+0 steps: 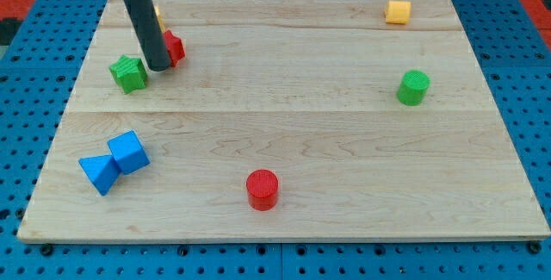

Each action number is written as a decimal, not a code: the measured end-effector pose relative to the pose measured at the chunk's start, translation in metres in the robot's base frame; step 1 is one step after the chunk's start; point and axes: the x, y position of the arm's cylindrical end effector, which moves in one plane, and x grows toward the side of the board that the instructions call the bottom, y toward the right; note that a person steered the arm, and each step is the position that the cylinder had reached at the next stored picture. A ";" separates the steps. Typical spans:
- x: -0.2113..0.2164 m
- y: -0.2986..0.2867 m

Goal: Push the yellow hexagon closer to the yellow heart

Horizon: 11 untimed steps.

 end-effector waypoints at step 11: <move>-0.130 0.277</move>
